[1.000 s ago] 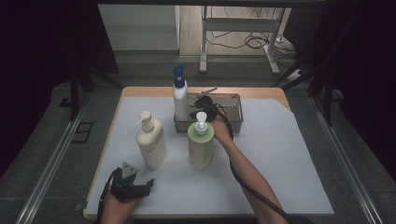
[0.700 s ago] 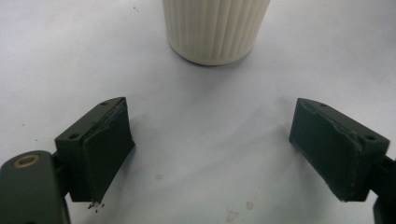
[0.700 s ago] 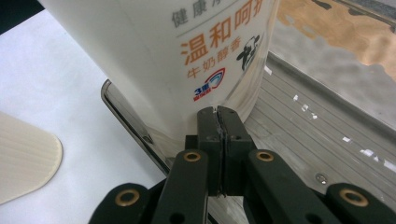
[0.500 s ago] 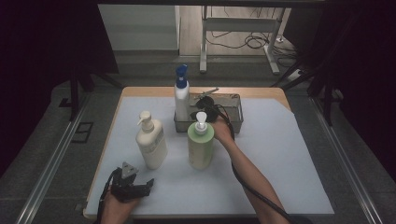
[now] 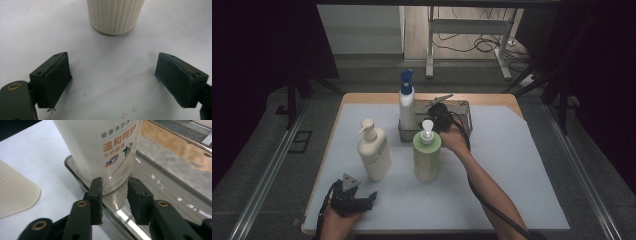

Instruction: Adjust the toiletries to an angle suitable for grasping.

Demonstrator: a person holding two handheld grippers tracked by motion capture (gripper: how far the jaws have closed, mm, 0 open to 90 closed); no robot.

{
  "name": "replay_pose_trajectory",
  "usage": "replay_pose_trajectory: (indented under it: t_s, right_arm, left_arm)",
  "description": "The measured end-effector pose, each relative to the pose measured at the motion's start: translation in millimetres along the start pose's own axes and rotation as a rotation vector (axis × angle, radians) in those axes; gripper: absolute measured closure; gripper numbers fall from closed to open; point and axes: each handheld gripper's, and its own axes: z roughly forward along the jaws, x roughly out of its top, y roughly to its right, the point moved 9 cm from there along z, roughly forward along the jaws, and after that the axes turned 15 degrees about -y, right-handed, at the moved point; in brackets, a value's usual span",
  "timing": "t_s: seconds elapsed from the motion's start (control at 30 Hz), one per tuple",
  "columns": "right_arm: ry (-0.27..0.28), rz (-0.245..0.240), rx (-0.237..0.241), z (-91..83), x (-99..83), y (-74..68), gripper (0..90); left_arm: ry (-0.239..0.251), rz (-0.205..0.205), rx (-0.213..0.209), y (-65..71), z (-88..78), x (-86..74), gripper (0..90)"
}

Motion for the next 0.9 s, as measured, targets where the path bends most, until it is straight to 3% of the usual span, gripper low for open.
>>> replay_pose_trajectory:
  t_s: [0.33,0.57,0.9]
  right_arm:
    - [-0.006,-0.017,0.011,-16.9,-12.3,-5.1,41.8]
    - [0.010,-0.014,-0.031,-27.7,-18.1,-0.4,36.9]
    - [0.014,-0.004,-0.046,-40.1,-32.9,11.4,32.5]
  left_arm:
    - [0.001,0.000,0.001,0.1,0.0,-0.1,12.5]
    - [0.001,0.000,0.001,0.0,0.0,0.0,12.5]
    - [0.002,0.000,0.001,0.1,0.1,0.0,12.5]
